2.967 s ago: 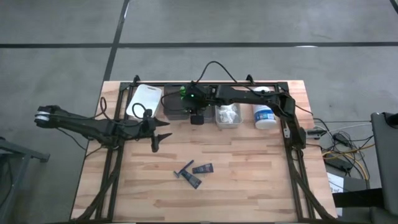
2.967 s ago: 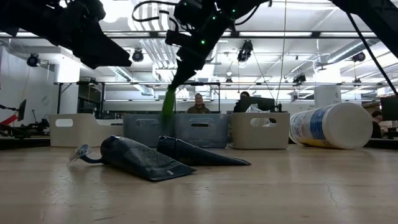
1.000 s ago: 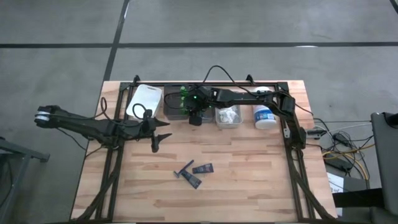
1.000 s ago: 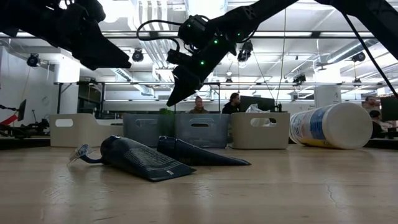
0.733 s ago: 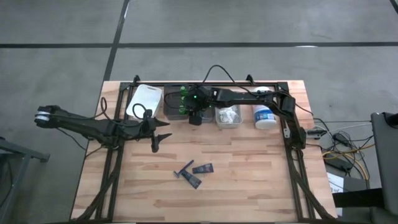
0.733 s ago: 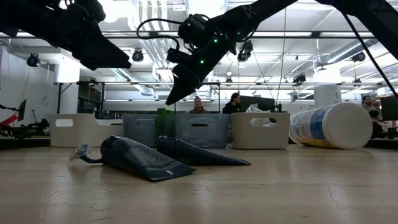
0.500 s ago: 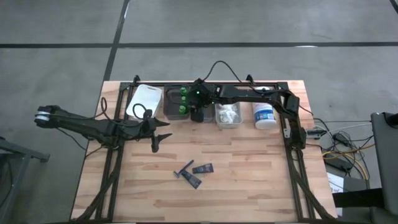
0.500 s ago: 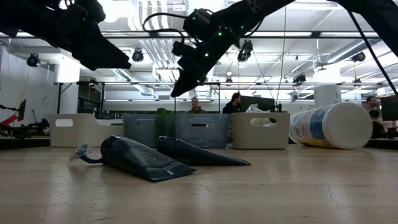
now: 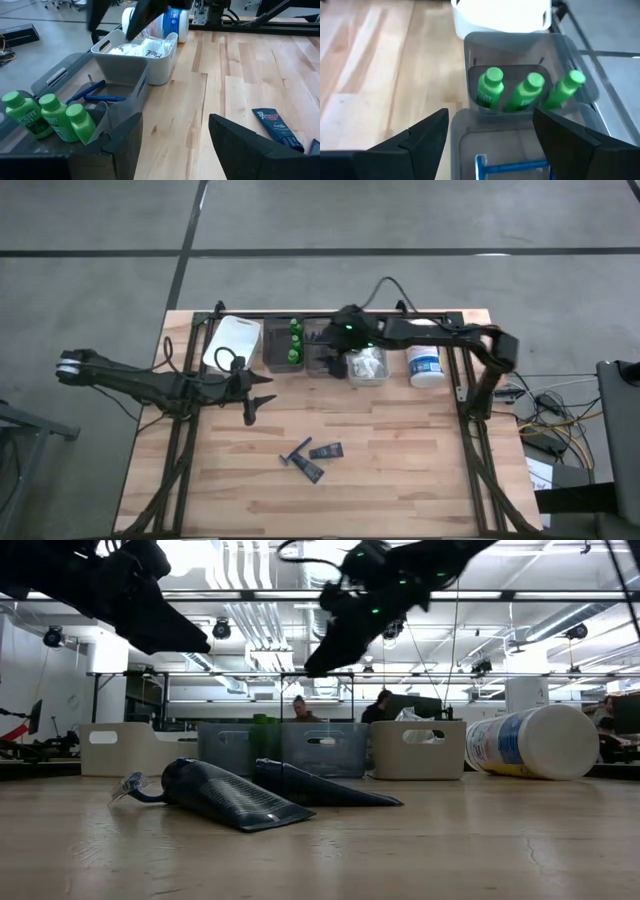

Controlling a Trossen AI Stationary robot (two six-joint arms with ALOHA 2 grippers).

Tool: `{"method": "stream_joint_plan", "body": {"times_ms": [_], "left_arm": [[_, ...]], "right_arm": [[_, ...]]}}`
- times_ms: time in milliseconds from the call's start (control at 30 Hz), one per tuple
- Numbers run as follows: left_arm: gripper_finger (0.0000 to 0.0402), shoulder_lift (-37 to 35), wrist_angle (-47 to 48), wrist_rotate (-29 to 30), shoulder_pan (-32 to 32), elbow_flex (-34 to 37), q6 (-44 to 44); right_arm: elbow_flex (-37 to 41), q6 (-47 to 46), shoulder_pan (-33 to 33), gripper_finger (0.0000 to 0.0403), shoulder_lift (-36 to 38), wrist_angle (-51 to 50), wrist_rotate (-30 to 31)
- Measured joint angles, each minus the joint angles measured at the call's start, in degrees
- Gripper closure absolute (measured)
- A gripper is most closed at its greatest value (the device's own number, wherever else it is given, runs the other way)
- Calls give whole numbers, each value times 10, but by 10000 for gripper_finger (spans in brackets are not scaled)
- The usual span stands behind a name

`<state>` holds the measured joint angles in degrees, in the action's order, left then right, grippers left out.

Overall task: Pick & Place Travel size toiletries
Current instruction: Put the top shaving cream into the white bin

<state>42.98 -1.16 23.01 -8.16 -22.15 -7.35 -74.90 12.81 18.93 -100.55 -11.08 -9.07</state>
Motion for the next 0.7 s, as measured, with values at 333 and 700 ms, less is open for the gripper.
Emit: {"method": "stream_joint_plan", "body": {"times_ms": [333, 700], "left_arm": [[170, 0, -5, 0, 1, 0, -1], [170, 15, -40, 1, 1, 0, 6]], "right_arm": [[281, -67, -3, 104, 224, 183, 1], [534, -173, -5, 124, 475, 348, 2]]}}
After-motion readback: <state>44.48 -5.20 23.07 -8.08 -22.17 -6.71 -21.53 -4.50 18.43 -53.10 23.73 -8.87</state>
